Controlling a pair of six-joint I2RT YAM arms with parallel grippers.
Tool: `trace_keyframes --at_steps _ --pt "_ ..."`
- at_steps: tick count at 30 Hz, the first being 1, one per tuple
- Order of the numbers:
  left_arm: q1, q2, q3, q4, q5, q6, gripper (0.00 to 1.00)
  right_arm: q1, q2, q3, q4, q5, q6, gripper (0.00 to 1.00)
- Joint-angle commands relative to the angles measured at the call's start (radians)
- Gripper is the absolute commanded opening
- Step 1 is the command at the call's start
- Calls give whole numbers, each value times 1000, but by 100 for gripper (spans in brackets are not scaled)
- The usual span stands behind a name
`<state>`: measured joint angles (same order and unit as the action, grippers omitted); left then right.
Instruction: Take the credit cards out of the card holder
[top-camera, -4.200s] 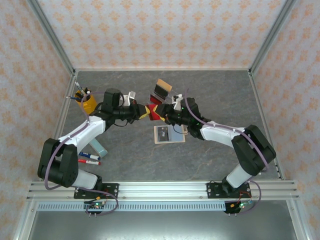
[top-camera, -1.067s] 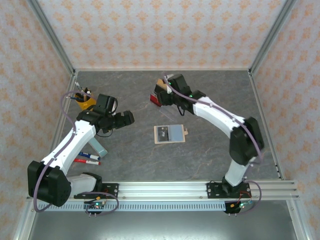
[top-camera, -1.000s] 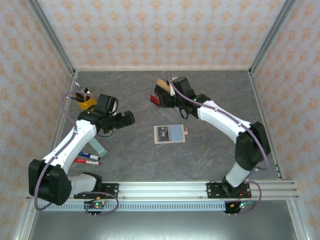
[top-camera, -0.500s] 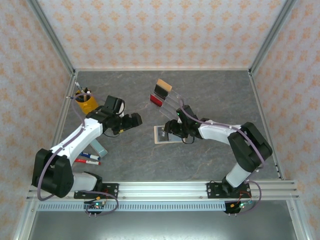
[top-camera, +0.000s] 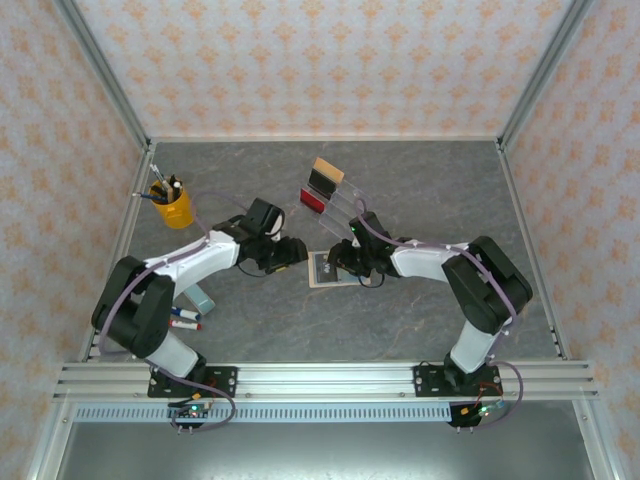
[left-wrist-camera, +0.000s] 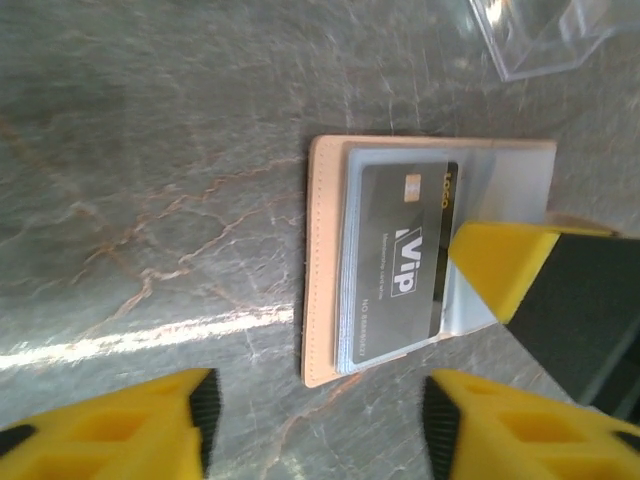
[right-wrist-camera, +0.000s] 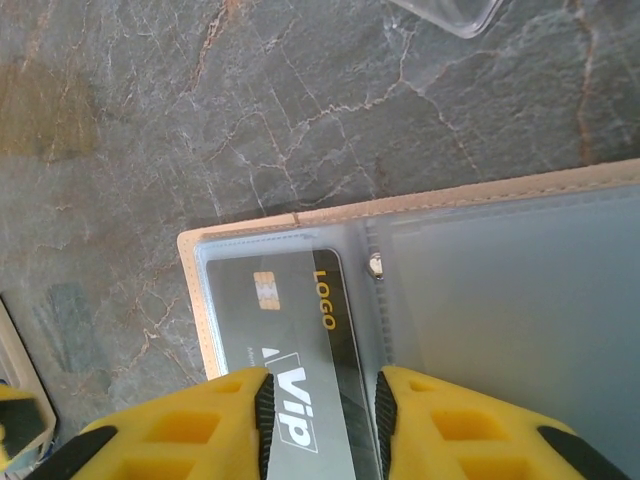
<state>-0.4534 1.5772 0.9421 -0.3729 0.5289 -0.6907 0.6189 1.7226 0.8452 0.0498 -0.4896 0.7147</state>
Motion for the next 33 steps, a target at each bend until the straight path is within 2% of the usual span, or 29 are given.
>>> trace_keyframes --at_steps 1,5,11,17,26,33 --pt "-26 51 47 78 35 -35 44 4 9 20 -23 32 -3 33" --pt "-44 119 73 107 56 -52 28 4 15 20 -27 26 -6 30" --pt "-57 199 105 114 69 -53 16 4 23 23 -37 16 -17 28" --pt "-60 257 113 96 49 -52 10 4 29 26 -43 0 -30 26" --pt "-59 299 68 118 36 -77 7 4 42 32 -53 -57 -78 25" --pt "-59 308 47 124 31 -76 5 4 35 29 -26 -77 -80 18"
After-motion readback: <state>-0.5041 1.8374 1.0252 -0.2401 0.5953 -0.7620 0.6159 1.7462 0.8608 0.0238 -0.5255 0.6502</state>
